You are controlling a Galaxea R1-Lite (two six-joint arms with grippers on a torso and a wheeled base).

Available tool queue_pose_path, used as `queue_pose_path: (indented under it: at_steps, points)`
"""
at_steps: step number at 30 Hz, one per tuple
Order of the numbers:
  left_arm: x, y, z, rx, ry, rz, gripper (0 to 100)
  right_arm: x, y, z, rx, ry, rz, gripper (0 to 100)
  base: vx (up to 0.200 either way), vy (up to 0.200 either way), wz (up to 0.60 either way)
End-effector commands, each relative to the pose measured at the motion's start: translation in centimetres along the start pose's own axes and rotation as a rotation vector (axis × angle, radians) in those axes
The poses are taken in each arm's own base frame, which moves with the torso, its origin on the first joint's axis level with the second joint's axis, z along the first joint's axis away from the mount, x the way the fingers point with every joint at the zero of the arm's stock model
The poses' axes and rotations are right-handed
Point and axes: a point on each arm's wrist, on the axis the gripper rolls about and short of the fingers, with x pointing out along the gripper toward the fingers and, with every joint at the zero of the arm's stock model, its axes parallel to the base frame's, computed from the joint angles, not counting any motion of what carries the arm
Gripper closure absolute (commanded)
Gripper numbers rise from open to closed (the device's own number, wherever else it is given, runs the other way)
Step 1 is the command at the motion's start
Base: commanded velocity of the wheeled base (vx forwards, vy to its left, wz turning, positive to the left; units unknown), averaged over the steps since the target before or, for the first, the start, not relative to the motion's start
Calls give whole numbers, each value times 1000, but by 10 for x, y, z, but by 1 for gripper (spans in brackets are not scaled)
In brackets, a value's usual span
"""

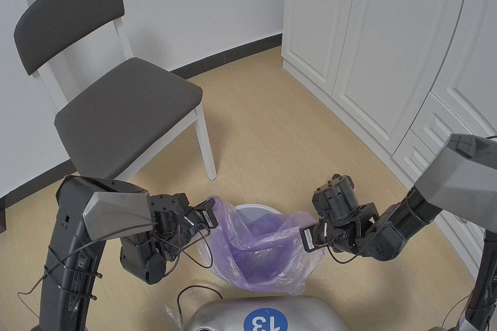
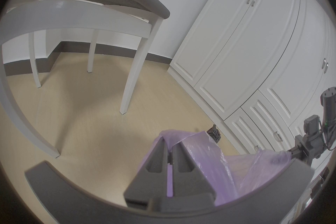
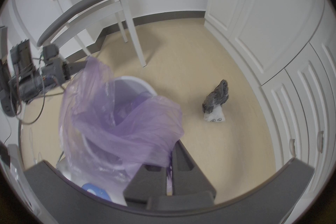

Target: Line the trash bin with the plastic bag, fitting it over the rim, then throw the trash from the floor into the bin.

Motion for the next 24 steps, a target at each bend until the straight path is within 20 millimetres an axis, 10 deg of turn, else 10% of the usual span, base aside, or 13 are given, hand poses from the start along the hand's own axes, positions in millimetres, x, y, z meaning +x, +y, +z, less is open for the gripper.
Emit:
queue_pose_path:
  at_steps: [1, 11, 24]
  points:
    - [3, -2, -9, 5, 3, -8, 100, 18, -4, -7, 2, 21, -35, 100, 0, 0, 0]
    - [-56, 26, 36, 186, 64, -67, 100, 22, -17, -9, -26, 35, -70, 100, 0, 0, 0]
    - [-86, 57, 5, 354, 259, -216, 100, 37, -15, -45, -163, 30, -55, 100, 0, 0, 0]
